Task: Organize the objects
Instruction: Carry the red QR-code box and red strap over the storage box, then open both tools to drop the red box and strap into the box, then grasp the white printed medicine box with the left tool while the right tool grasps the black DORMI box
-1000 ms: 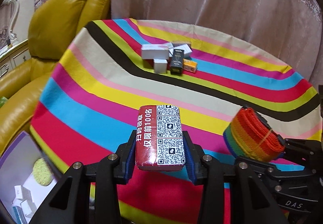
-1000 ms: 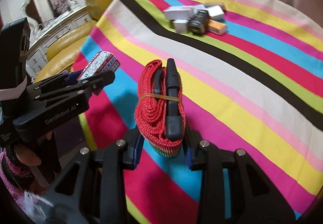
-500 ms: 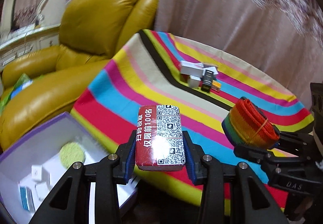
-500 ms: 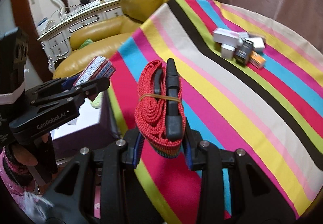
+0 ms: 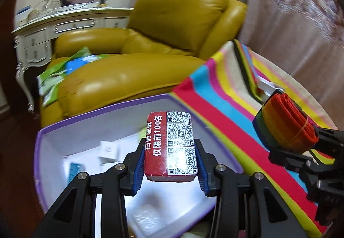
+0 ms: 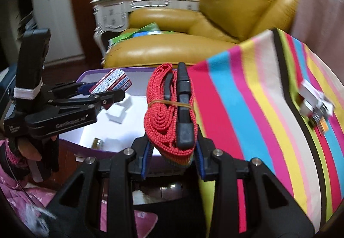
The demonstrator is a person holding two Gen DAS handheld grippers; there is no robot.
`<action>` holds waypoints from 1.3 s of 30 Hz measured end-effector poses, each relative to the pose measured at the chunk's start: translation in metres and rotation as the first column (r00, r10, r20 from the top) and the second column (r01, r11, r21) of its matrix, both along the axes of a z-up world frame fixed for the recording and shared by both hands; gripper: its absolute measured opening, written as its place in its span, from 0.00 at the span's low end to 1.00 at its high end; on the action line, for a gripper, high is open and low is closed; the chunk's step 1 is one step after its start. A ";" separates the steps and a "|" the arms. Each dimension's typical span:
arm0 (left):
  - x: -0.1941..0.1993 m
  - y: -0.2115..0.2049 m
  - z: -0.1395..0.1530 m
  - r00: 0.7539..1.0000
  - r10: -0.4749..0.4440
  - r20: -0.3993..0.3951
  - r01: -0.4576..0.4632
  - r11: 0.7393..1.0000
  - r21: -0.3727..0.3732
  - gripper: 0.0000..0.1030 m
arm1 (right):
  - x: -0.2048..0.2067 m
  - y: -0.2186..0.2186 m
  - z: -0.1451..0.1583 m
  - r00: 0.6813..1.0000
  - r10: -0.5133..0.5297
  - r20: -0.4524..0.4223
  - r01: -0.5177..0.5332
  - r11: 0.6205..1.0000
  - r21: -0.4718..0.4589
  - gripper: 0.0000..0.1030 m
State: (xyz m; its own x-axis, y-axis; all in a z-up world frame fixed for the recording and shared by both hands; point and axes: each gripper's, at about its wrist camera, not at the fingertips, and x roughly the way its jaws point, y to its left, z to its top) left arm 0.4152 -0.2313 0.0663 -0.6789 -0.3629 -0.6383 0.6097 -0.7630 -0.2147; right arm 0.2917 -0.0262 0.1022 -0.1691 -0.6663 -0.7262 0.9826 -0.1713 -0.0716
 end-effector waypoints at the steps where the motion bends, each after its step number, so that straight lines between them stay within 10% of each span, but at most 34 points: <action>1: 0.003 -0.004 -0.001 1.000 0.013 0.006 -0.013 1.000 -0.003 0.41 | 0.005 -0.007 -0.002 1.000 0.021 -0.007 -0.021 1.000 0.009 0.37; 10: 0.035 -0.038 -0.011 0.979 0.189 0.071 -0.186 0.981 -0.049 0.43 | 0.041 -0.061 -0.028 0.985 0.165 0.050 -0.167 0.985 0.039 0.37; 15: 0.053 -0.048 -0.008 0.922 0.379 0.078 -0.372 0.924 -0.092 0.81 | 0.040 -0.061 -0.027 0.974 0.187 0.129 -0.186 0.982 -0.023 0.70; 22: -0.011 -0.008 0.016 0.991 0.136 0.000 -0.136 0.989 -0.051 0.87 | -0.052 0.001 -0.012 0.987 -0.148 0.068 0.155 0.981 -0.116 0.82; 31: -0.202 0.097 -0.007 0.954 -0.300 -0.011 0.300 0.954 0.015 0.90 | -0.222 0.105 -0.047 0.725 -0.676 0.133 0.688 0.722 -0.073 0.82; 39: -0.328 0.112 -0.043 0.947 -0.307 0.091 0.304 0.952 0.042 0.90 | -0.323 0.116 -0.072 0.562 -0.806 0.187 0.824 0.565 -0.038 0.82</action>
State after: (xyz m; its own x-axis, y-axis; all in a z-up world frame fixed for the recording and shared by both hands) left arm 0.0869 -0.1192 0.0229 -0.6897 -0.1290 -0.7125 0.3668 -0.9106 -0.1902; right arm -0.0312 0.0900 0.0298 -0.5897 -0.3680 -0.7189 0.4159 -0.9014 0.1203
